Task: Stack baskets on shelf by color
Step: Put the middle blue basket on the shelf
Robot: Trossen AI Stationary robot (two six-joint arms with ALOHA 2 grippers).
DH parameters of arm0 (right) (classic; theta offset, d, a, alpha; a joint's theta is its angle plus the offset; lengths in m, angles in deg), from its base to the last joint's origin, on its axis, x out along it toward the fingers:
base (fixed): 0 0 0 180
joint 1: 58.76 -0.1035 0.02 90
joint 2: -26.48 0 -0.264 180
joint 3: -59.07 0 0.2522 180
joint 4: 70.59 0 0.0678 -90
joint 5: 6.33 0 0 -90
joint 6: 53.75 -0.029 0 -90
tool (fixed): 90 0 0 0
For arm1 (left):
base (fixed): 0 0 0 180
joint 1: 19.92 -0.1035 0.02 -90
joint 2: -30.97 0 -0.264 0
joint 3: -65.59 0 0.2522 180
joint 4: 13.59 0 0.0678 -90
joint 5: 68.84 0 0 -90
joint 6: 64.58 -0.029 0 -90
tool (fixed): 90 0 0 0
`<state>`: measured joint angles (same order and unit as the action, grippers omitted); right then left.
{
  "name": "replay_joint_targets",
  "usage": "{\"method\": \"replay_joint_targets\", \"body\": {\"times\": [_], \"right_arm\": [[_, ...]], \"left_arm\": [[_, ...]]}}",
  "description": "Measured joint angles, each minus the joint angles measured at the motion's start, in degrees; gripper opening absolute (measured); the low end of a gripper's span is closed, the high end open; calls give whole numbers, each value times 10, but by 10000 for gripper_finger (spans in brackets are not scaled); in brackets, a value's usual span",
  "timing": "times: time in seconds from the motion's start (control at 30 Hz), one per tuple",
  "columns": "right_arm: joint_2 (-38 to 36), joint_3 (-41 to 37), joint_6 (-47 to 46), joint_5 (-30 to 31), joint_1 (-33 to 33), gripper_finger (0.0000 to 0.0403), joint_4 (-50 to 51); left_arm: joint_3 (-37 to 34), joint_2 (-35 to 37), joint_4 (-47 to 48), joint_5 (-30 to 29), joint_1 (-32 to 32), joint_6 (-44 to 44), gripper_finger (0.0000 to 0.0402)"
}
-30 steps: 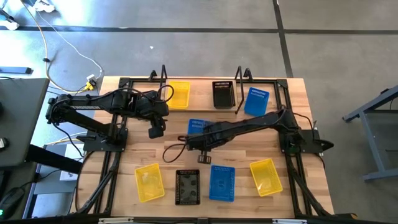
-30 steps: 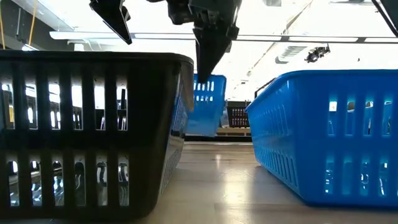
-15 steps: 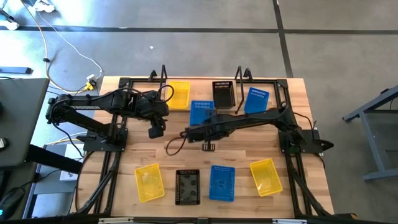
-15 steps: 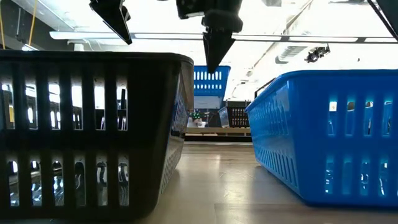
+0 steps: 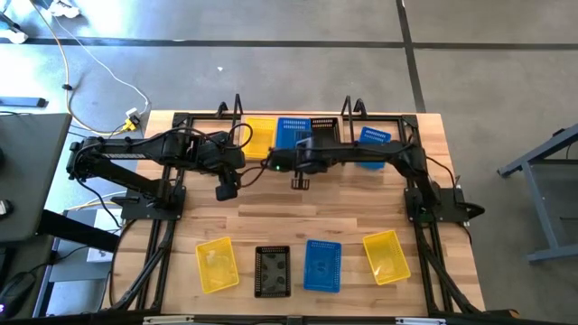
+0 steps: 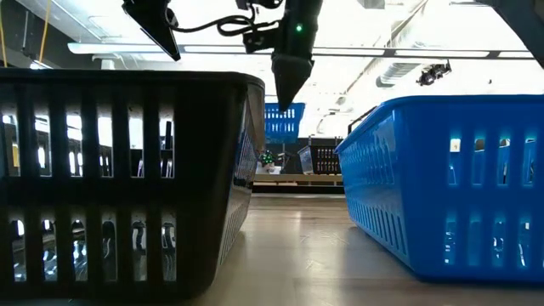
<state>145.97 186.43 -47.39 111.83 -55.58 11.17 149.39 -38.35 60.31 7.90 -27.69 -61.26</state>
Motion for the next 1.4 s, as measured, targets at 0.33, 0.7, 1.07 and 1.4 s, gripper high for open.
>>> {"method": "replay_joint_targets", "body": {"times": [0.33, 0.7, 1.07, 1.4], "right_arm": [[0, 0, 48, -113, 66, 0, -19], [0, -1, 91, -196, 119, 0, -29], [1, -1, 91, -282, 146, 0, -29], [1, -1, 87, -303, 156, 5, -28]], "left_arm": [[0, 0, 0, -11, 0, 0, 135], [0, 0, 0, -15, 0, 0, 135], [0, 0, 0, -15, 0, 0, 135], [0, 0, 0, -15, 0, 0, 135]]}}
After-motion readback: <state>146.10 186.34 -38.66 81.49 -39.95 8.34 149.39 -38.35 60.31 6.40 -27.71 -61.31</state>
